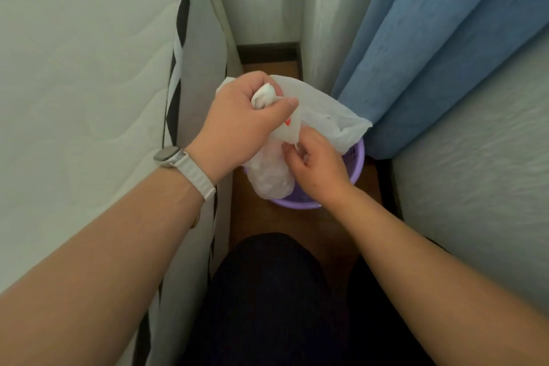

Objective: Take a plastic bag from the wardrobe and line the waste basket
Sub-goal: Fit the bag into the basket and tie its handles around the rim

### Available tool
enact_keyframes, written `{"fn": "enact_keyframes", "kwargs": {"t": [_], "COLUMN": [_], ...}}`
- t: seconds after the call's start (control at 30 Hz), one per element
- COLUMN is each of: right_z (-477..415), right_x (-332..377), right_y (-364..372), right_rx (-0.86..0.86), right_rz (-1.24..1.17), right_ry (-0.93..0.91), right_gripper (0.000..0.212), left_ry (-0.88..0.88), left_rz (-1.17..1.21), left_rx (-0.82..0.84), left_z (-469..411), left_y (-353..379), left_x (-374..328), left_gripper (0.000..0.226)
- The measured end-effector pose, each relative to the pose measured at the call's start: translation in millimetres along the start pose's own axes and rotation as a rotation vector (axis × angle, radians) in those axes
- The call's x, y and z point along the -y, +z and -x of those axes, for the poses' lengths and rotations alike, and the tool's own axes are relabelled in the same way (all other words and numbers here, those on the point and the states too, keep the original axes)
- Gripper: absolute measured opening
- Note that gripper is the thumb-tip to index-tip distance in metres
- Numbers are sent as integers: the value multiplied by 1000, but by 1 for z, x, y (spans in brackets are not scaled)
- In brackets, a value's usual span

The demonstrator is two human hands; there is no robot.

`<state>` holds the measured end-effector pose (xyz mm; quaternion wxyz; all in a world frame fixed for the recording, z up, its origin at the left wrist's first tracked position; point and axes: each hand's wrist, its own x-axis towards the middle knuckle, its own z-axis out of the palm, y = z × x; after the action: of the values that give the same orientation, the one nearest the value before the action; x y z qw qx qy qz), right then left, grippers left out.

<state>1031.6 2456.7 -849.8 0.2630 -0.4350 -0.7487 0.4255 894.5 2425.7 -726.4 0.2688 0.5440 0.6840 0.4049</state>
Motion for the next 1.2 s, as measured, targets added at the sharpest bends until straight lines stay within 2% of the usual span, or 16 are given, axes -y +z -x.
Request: {"fn": "enact_keyframes", "kwargs": {"t": [0.2, 0.4, 0.57, 0.6, 0.7, 0.77, 0.87, 1.1, 1.2], "right_z": [14, 31, 27, 25, 14, 4, -10, -28, -27], "right_x": [-38, -65, -68, -69, -67, -71, -87, -92, -89], "right_y": [-12, -15, -20, -21, -27, -33, -36, -15, -18], "right_rx": [-44, 32, 66, 49, -13, 32, 125, 300, 291], "right_rz": [78, 206, 289, 325, 496, 586, 608, 572, 544], "right_ry": [68, 108, 58, 45, 20, 12, 66, 71, 43], "right_gripper": [25, 27, 26, 31, 63, 79, 89, 84, 78], "left_ry": [-71, -127, -162, -172, -182, -168, -133, -95, -99], "left_rz": [-114, -370, -485, -496, -476, -471, -500, -594, -589], "left_rx": [176, 309, 400, 421, 403, 382, 391, 445, 438], "left_z": [-1, -3, 1, 2, -1, -6, -11, -15, -16], "left_y": [17, 31, 38, 39, 38, 36, 37, 37, 41], "left_x": [9, 23, 34, 34, 35, 35, 35, 42, 49], "left_gripper": [13, 6, 7, 7, 6, 6, 9, 16, 14]}}
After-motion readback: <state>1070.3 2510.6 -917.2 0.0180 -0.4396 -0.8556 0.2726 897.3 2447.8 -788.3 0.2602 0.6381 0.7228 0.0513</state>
